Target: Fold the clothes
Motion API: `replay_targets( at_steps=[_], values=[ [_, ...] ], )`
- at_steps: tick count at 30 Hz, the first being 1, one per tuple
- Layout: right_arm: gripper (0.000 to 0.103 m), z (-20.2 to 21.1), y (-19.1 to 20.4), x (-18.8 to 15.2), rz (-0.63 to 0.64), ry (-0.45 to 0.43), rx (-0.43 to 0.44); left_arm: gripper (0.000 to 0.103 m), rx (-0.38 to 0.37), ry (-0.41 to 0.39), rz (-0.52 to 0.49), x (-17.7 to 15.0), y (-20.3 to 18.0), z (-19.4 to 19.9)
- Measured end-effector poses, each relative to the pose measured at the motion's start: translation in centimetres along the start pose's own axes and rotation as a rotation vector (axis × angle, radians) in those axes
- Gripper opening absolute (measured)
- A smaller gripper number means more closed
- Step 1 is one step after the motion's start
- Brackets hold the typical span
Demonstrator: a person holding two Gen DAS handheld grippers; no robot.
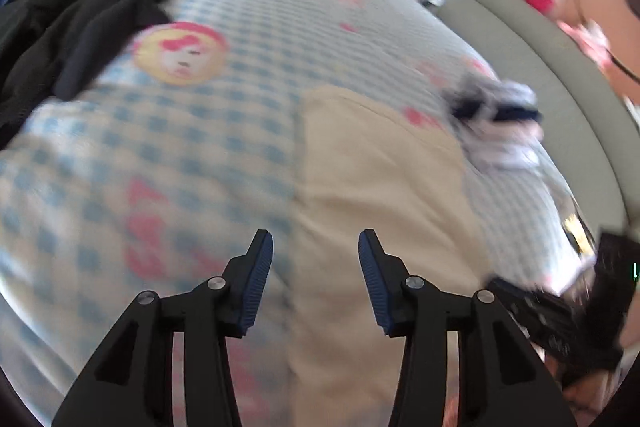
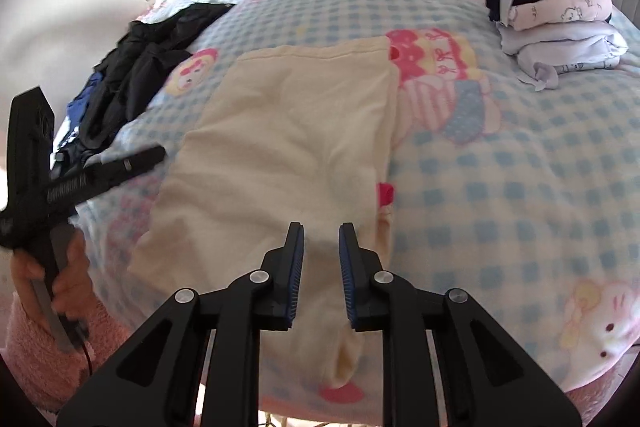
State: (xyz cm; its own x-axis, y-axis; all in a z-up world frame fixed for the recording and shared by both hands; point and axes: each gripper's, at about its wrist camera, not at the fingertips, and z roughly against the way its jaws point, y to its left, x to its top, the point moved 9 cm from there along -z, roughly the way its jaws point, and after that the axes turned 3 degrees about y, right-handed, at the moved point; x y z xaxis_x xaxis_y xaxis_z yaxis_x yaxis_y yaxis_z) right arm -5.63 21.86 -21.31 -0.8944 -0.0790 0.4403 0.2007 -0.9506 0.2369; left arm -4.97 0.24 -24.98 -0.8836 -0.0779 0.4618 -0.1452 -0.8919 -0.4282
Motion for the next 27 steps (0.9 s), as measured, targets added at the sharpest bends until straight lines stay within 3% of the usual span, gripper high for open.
replay_targets(
  at_steps=[3, 6, 9, 13, 15, 19, 22, 27],
  values=[
    [0.018, -0.6, 1.2, -1.0, 0.039, 0.027, 0.001, 0.048, 0.03, 0.047, -0.024, -1.9, -0.8, -1.1],
    [0.018, -1.6, 0.5, -2.7, 0.046, 0.071, -0.059, 0.052, 0.097, 0.099, -0.009, -3.5, 0.8, -1.6],
    [0.018, -1.4, -0.4, -3.7, -0.008, 0.077, -0.031, 0.053, 0.045, 0.103, 0.067, -3.8, 1.9, -0.5],
    [0.018, 0.0, -0.4, -3.1, -0.035, 0.036, -0.003, 0.051, 0.007, 0.045, 0.04, -3.4, 1.0, 1.2],
    [0.02, 0.5, 0.1, -2.5, -0.03, 0.008, 0.003, 0.051, -0.048, 0.036, 0.035, -3.2, -0.4, 1.6],
    [0.022, 0.1, 1.4, -2.1, 0.002, 0.015, 0.014, 0.051, -0.018, 0.05, -0.016, -3.5, -1.0, 1.0],
    [0.022, -1.1, 1.0, -3.2, 0.019, 0.057, -0.051, 0.052, 0.009, 0.06, -0.057, -3.7, -1.4, 0.6],
    [0.018, -0.8, -0.9, -3.7, -0.062, 0.057, -0.084, 0.052, 0.042, 0.058, -0.076, -3.5, -0.8, 0.8]
  ],
)
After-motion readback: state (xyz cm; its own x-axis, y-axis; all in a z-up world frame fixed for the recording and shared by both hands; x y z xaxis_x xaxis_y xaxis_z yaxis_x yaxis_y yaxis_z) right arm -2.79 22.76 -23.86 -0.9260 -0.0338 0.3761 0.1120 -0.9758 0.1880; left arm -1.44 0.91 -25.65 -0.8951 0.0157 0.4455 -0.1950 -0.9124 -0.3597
